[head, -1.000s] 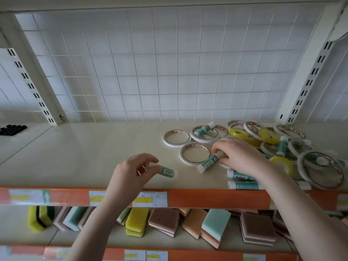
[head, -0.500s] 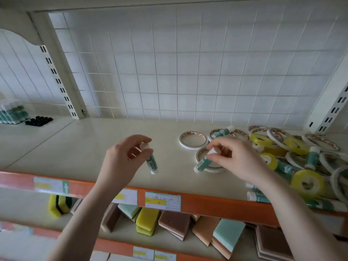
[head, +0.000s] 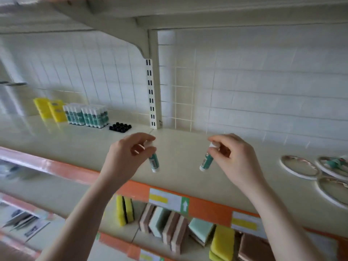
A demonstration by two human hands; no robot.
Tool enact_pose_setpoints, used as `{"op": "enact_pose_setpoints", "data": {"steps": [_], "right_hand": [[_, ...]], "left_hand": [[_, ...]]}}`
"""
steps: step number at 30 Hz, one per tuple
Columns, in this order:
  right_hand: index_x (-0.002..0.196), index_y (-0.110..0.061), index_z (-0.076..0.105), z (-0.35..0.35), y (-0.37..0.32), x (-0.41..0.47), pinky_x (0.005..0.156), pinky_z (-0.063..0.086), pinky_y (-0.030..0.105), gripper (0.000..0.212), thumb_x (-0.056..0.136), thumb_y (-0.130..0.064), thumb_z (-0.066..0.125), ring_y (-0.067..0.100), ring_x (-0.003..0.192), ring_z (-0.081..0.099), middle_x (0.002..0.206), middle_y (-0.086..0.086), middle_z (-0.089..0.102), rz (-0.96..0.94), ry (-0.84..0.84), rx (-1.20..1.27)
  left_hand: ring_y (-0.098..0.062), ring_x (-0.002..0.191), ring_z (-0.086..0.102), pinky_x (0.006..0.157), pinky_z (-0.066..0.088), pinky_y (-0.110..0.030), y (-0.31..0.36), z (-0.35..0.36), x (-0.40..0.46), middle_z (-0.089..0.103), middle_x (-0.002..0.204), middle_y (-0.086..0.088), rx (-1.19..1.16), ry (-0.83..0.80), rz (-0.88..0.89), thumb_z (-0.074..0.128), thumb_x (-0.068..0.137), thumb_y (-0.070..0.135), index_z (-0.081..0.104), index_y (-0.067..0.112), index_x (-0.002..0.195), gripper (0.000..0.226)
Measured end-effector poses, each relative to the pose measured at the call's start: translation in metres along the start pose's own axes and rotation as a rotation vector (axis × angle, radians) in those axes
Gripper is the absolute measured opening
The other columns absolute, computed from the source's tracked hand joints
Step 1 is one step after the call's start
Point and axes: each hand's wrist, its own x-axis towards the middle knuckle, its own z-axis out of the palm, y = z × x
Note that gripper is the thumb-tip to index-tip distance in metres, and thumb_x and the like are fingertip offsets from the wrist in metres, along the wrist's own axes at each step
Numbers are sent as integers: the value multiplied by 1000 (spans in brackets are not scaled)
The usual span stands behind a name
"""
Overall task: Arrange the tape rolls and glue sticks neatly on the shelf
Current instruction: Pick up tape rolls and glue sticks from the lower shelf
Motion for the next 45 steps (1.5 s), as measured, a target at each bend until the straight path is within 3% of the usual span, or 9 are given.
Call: {"op": "enact_pose_setpoints", "data": {"steps": [4, 8, 14, 19, 23, 27, 35, 42, 45], "right_hand": [[95, -12, 70, 70, -59, 32, 66, 35, 16, 21, 76, -4, 71, 8, 65, 50, 79, -5, 57, 2, 32, 12], [98, -13, 70, 132, -102, 63, 66, 37, 15, 20, 79, -8, 69, 10, 65, 52, 80, -5, 58, 25, -13, 27], [98, -16, 70, 211, -132, 110, 69, 41, 25, 18, 80, -12, 69, 14, 69, 54, 84, -2, 62, 10, -97, 34], [99, -17, 70, 266, -132, 161, 62, 35, 12, 18, 82, -14, 67, 7, 69, 52, 85, -6, 60, 14, -111, -20], [103, -16, 69, 298, -124, 201, 70, 35, 20, 20, 84, -14, 64, 11, 79, 53, 91, -3, 60, 57, -130, -73], [107, -16, 67, 328, -114, 224, 77, 41, 25, 22, 87, -14, 59, 16, 90, 58, 100, 0, 62, 101, -164, -123], [113, -14, 66, 371, -104, 236, 77, 37, 21, 26, 88, -13, 57, 19, 98, 58, 108, 4, 64, 177, -255, -185], [99, 7, 64, 377, -106, 237, 81, 47, 41, 21, 86, -8, 55, 34, 91, 59, 94, 21, 66, 186, -255, -264], [105, 0, 67, 381, -104, 236, 81, 48, 32, 23, 86, -10, 57, 30, 97, 61, 101, 15, 69, 210, -257, -221]], "left_hand": [[4, 61, 55, 59, 38, -4, -60, -71, 26, 63, 66, 21, 27, -4, -19, 73, 77, 12, 66, 33, 87, 25], [4, 60, 54, 59, 38, -4, -113, -123, 51, 62, 71, 17, 57, 24, -43, 72, 78, 12, 68, 28, 90, 21], [4, 62, 54, 60, 38, -4, -183, -165, 87, 64, 74, 16, 80, 79, -37, 72, 78, 12, 66, 32, 87, 23], [1, 61, 54, 60, 39, -5, -231, -173, 130, 64, 72, 16, 60, 80, -13, 72, 78, 10, 65, 32, 86, 25], [1, 63, 56, 61, 39, -5, -256, -168, 160, 61, 72, 28, 25, 56, -5, 71, 78, 10, 64, 35, 85, 27], [3, 63, 55, 61, 41, -6, -274, -162, 178, 62, 70, 19, 5, 44, -2, 72, 78, 9, 70, 23, 91, 19], [1, 65, 56, 62, 43, -8, -303, -159, 195, 63, 73, 15, -47, 3, 9, 70, 80, 11, 67, 30, 89, 22], [-7, 68, 58, 65, 48, -17, -316, -155, 198, 64, 77, 12, -119, -33, 8, 70, 80, 8, 65, 35, 90, 30], [-9, 69, 59, 64, 48, -15, -318, -152, 196, 64, 76, 13, -136, -49, 16, 71, 79, 7, 66, 33, 90, 28]]}}
